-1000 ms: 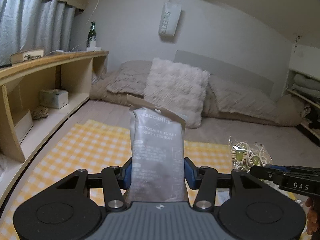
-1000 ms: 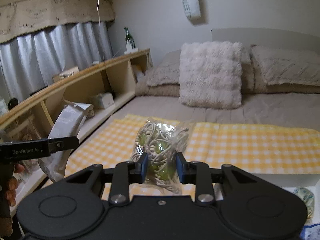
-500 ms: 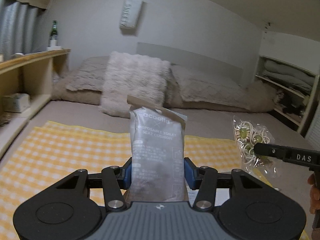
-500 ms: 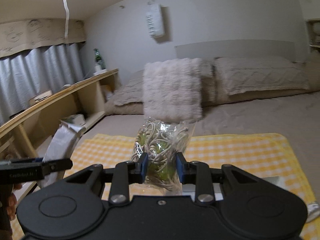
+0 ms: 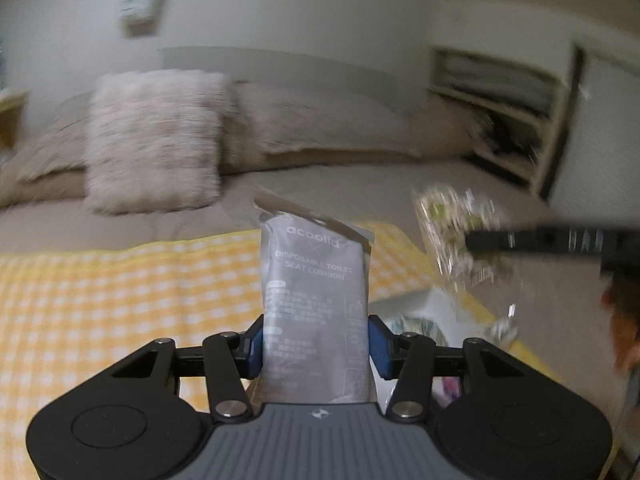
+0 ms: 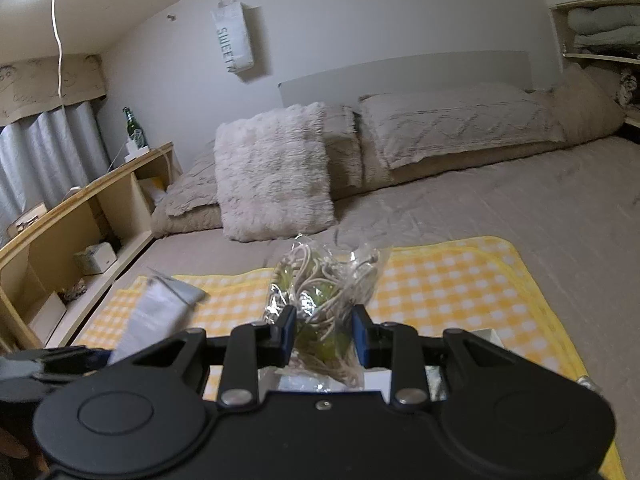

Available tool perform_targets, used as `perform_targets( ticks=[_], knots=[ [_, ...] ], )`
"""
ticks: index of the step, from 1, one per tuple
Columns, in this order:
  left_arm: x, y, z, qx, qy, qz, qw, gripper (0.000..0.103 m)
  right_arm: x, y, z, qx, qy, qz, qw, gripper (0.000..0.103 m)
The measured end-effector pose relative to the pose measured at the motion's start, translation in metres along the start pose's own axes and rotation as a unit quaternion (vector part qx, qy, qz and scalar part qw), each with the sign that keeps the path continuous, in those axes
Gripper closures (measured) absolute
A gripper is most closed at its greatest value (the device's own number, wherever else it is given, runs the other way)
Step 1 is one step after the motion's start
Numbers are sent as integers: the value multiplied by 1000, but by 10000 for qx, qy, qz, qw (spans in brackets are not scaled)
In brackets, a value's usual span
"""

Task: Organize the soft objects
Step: 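Lift the grey pack and bead bag over the white box and release both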

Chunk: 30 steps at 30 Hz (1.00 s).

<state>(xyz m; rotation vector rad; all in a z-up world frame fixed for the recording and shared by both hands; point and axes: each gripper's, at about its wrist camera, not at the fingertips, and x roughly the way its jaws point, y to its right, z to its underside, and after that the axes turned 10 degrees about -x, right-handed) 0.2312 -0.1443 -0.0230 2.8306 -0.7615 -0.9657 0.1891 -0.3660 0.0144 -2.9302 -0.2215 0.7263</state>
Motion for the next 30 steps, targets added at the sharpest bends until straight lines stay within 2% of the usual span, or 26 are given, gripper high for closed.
perform_targets(
  ticks=[2, 5, 9, 12, 14, 16, 22, 24, 25, 27, 30],
  knots=[
    [20, 8, 5, 579, -314, 90, 9978, 51, 2, 5, 0, 44, -6, 33, 10000, 72],
    [48, 17, 15, 1221, -737, 261, 9894, 51, 4, 16, 1, 135, -31, 99, 9999, 72],
    [77, 24, 25, 1849, -998, 528, 9763, 51, 11, 25, 1, 196, -86, 146, 9997, 73],
    [96, 29, 35, 2517, -1083, 683, 9593, 51, 19, 28, 1, 225, -145, 168, 9995, 73],
    [106, 36, 46, 3164, -1046, 637, 9407, 51, 24, 29, 2, 240, -179, 163, 9994, 72],
    [114, 36, 55, 3547, -1138, 735, 9251, 51, 28, 29, 2, 243, -207, 142, 9994, 72],
    [128, 36, 68, 3848, -1460, 1427, 9001, 49, 45, 28, 2, 289, -329, 82, 9990, 72],
    [129, 36, 70, 3868, -1426, 1550, 8978, 46, 53, 28, 2, 417, -419, 28, 9982, 72],
    [131, 35, 70, 3806, -1455, 1577, 8995, 43, 58, 29, 2, 499, -473, 1, 9976, 72],
    [133, 33, 68, 3648, -1518, 1576, 9050, 28, 70, 29, 5, 733, -620, -56, 9954, 72],
    [131, 29, 66, 3402, -1593, 1676, 9115, 18, 89, 28, 10, 1049, -818, -153, 9910, 72]
  ],
)
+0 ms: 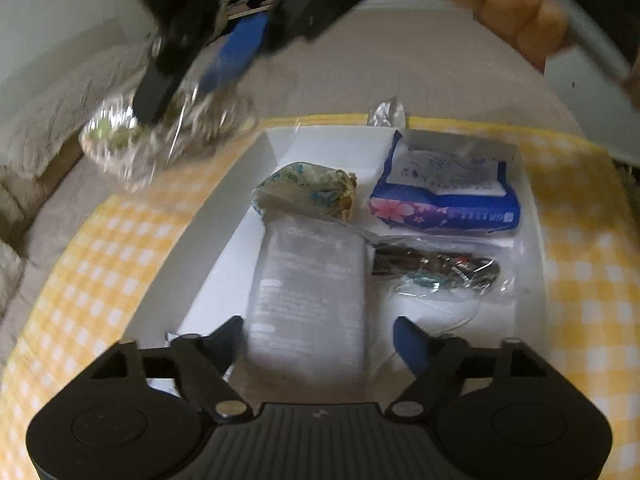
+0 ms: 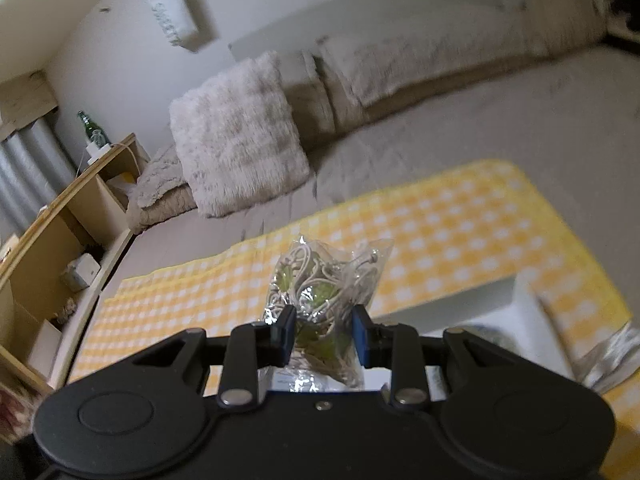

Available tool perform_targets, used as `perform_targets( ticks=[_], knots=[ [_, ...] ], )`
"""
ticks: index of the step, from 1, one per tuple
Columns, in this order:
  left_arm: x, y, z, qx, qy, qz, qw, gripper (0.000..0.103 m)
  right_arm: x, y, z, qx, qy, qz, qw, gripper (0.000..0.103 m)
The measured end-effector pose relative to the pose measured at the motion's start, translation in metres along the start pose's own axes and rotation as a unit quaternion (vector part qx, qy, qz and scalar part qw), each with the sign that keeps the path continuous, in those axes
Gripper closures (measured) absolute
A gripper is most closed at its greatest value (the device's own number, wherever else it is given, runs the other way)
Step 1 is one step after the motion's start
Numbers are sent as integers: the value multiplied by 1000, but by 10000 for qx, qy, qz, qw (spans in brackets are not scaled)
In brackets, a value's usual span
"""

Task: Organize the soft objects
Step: 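Lift the grey pack and bead bag over the white box and release both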

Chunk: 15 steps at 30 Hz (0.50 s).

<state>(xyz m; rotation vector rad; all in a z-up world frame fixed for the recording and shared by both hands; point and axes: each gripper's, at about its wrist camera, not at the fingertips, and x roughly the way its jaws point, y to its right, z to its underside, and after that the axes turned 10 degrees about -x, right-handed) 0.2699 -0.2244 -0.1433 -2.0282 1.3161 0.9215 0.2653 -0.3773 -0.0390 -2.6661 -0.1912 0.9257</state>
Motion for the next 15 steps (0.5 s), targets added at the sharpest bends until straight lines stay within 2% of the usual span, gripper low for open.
perform_targets(
  ticks=[6, 10, 12, 15],
  knots=[
    [-13, -12, 2, -785, 150, 602, 9950, 17, 35, -4, 7, 392, -260, 61, 9989, 72],
    [-13, -11, 2, -968, 273, 897, 9909, 17, 49, -4, 13, 663, -489, 49, 9966, 72],
    [-8, -8, -1, -966, 308, 920, 9906, 17, 51, -5, 15, 681, -554, 71, 9961, 72],
    [0, -3, -5, -925, 254, 684, 9930, 13, 51, -6, 16, 672, -608, 147, 9958, 72]
  ],
)
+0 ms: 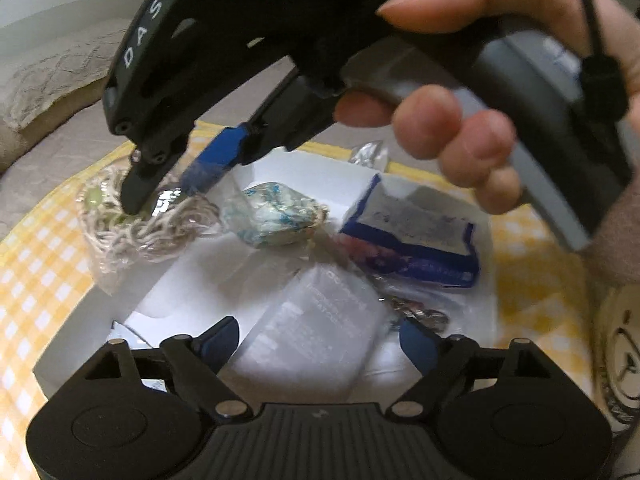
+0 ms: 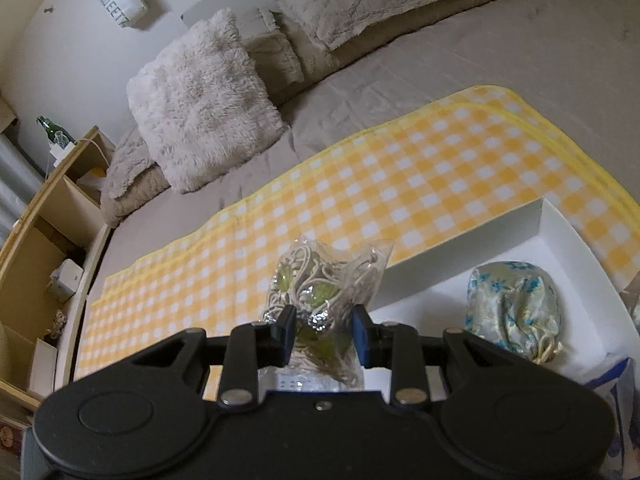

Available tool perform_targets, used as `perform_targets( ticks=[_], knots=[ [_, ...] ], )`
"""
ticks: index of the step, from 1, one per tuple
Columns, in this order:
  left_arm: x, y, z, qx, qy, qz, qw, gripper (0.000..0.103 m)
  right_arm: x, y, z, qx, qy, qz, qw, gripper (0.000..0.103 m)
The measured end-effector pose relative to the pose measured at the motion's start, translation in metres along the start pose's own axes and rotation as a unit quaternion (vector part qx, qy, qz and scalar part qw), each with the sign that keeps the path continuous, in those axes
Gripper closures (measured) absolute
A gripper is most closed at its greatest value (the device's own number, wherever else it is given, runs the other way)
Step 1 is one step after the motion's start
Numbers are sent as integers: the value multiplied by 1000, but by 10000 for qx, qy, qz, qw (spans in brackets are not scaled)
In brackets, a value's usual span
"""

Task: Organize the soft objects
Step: 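Lift the grey pack and bead bag over the white box and release both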

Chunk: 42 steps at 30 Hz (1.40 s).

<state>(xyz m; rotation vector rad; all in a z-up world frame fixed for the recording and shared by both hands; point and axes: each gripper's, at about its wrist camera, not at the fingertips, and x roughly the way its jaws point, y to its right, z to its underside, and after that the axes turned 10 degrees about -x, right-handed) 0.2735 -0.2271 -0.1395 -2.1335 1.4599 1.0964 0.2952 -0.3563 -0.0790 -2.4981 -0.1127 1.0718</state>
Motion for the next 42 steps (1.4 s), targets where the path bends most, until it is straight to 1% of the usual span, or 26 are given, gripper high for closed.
perform_targets(
  ticks=[3, 8, 9, 10, 11, 12, 13, 16, 19, 22, 24, 26, 27, 28, 29, 30, 31, 33, 35, 37, 38, 39, 42],
  knots=[
    [-2, -3, -1, -53, 0, -201, 9998, 9, 2, 5, 0, 81, -31, 121, 9999, 72],
    [-11, -16, 2, -291, 35, -398, 9988, 8, 6, 20, 3, 374, -66, 380, 9986, 72],
    [-12, -19, 2, -339, 25, -431, 9985, 8, 8, 23, 4, 497, -60, 386, 9980, 69],
    [-13, -21, 3, -376, 9, -455, 9983, 8, 10, 27, 6, 668, -42, 372, 9971, 66],
    [-14, -23, 3, -413, -10, -471, 9980, 8, 12, 30, 8, 820, -58, 356, 9960, 58],
    [-15, -26, 2, -435, -26, -474, 9979, 8, 15, 32, 9, 923, -169, 325, 9951, 41],
    [-15, -26, 2, -440, -38, -479, 9979, 8, 17, 32, 9, 914, -298, 300, 9949, 35],
    [-16, -24, 3, -407, -68, -478, 9980, 8, 16, 26, 10, 671, -400, 317, 9964, 36],
    [-17, -20, 2, -377, -88, -489, 9981, 8, 13, 24, 9, 560, -450, 328, 9969, 36],
    [-21, -16, 3, -358, -62, -518, 9980, 7, 10, 28, 11, 588, -458, 440, 9962, 36],
    [-25, -12, 3, -342, -32, -510, 9981, 7, 10, 36, 11, 731, -378, 533, 9952, 37],
    [-28, -9, 5, -328, -21, -483, 9983, 7, 11, 43, 10, 850, -310, 694, 9935, 47],
    [-30, -9, 7, -328, -27, -473, 9983, 7, 13, 46, 10, 847, -344, 780, 9928, 55],
    [-31, -9, 8, -329, -35, -472, 9983, 7, 15, 49, 11, 827, -436, 853, 9920, 62],
    [-31, -9, 9, -333, -49, -474, 9983, 7, 20, 51, 12, 851, -581, 901, 9906, 64],
    [-32, -10, 11, -342, -69, -473, 9983, 7, 25, 53, 14, 918, -700, 866, 9895, 67],
    [-31, -12, 11, -359, -86, -475, 9982, 7, 30, 55, 16, 987, -807, 773, 9888, 67],
    [-30, -15, 12, -406, -117, -500, 9979, 7, 41, 53, 19, 1046, -944, 477, 9889, 67],
    [-30, -19, 12, -452, -119, -519, 9976, 7, 50, 47, 21, 1107, -1076, -1, 9880, 64],
    [-30, -21, 12, -489, -100, -524, 9974, 7, 55, 40, 22, 1179, -1149, -530, 9849, 67],
    [-29, -22, 12, -499, -91, -524, 9973, 7, 55, 34, 20, 1121, -1155, -647, 9848, 67],
    [-30, -23, 12, -506, -84, -525, 9973, 7, 53, 27, 17, 916, -1144, -625, 9872, 67],
    [-29, -25, 12, -525, -78, -536, 9971, 7, 40, 8, 7, 165, -948, -117, 9953, 67]
  ],
)
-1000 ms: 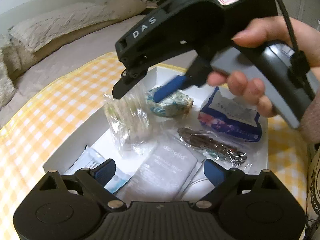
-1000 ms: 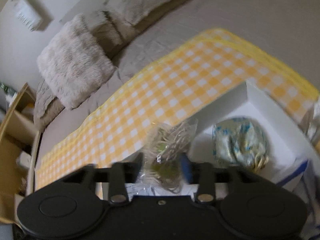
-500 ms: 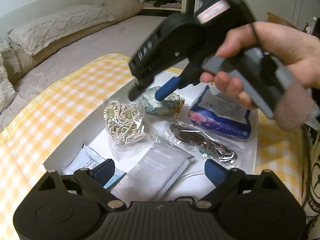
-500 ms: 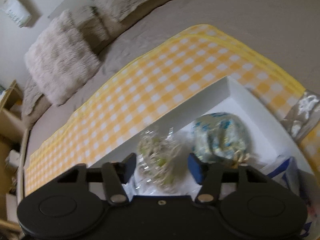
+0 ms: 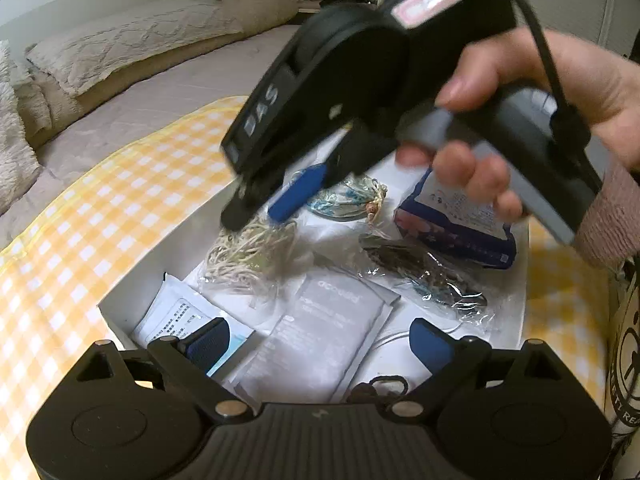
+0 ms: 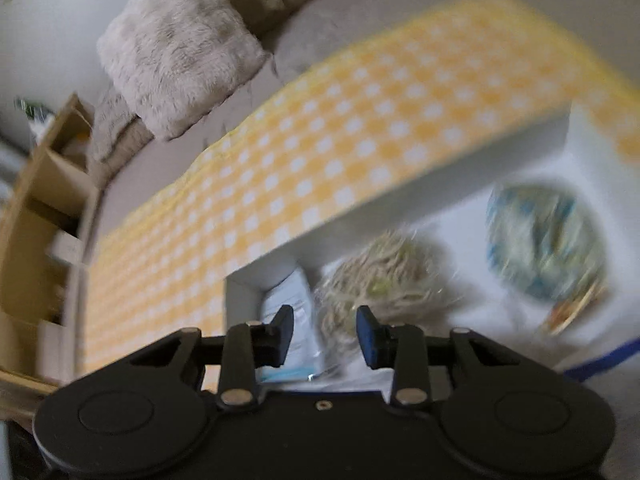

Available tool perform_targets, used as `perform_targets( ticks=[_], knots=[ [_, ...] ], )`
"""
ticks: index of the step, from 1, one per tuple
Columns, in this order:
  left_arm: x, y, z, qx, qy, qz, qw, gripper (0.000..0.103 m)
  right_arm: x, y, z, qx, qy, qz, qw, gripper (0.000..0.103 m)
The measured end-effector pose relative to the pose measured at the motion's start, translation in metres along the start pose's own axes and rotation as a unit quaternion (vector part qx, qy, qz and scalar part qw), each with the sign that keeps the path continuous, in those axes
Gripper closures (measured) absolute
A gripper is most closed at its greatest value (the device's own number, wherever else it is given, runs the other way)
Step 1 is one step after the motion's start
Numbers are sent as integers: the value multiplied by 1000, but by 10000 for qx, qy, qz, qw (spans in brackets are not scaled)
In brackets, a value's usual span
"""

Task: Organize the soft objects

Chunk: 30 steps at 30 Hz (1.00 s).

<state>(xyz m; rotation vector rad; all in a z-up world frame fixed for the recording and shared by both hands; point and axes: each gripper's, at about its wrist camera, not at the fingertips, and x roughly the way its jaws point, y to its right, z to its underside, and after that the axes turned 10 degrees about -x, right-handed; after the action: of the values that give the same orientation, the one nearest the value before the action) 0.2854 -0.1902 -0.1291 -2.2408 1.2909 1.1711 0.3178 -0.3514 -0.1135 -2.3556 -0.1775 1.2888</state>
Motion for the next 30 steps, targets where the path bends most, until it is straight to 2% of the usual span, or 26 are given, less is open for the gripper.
perform_targets(
  ticks=[2, 4, 12, 20, 26, 30],
  knots=[
    [1, -1, 1, 5, -10, 1, 10000, 7, -12, -5, -5, -232, 285, 281, 9989, 69],
    [1, -1, 1, 2, -22, -3, 10000, 7, -20, -1, -10, -231, 559, 268, 9978, 74],
    [-10, 4, -2, -29, 70, -91, 9999, 7, -24, 12, -13, -226, 407, 433, 9980, 74],
    [-34, 24, -4, -73, 293, -433, 9986, 1, -66, 9, 1, -593, 651, 523, 9947, 60],
    [-58, 34, -4, -376, 577, -802, 9944, 0, -100, 6, 15, -837, 877, 542, 9911, 52],
    [-76, 38, -5, -686, 811, -1069, 9886, 0, -119, 1, 23, -1006, 1042, 495, 9882, 45]
  ],
)
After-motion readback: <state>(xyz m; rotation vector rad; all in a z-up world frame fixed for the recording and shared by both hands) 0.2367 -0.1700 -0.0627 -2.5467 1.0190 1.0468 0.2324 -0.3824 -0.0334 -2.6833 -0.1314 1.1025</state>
